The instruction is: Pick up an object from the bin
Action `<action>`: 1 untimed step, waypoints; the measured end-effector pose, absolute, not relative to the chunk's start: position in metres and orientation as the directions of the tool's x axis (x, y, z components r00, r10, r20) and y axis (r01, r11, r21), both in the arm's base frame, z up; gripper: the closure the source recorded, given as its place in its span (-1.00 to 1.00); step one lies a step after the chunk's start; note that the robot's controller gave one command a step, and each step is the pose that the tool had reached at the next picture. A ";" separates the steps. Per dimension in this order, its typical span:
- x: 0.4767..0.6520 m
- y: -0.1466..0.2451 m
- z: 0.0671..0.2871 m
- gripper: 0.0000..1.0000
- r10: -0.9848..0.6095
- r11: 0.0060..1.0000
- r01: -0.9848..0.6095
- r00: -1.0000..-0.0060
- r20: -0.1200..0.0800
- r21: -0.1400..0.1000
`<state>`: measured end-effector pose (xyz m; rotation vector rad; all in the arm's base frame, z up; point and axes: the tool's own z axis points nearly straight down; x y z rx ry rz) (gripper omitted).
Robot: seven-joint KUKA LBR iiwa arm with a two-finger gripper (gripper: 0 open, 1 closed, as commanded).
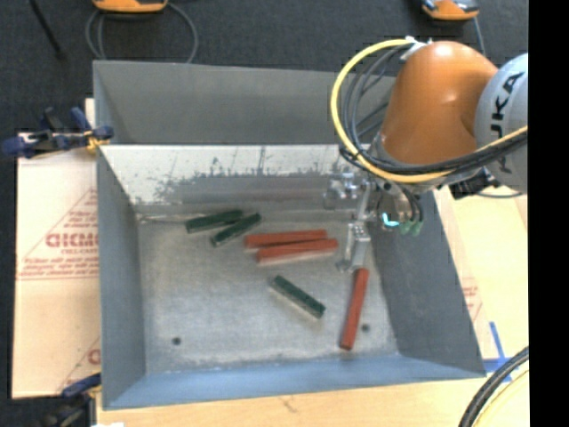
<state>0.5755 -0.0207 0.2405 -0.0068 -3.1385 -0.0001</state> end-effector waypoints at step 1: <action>0.584 0.009 0.074 -1.00 -0.199 0.980 -0.199 -0.980 0.001 0.000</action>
Offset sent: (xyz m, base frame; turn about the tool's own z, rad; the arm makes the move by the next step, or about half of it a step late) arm 0.0084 0.0313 -0.1640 -0.2068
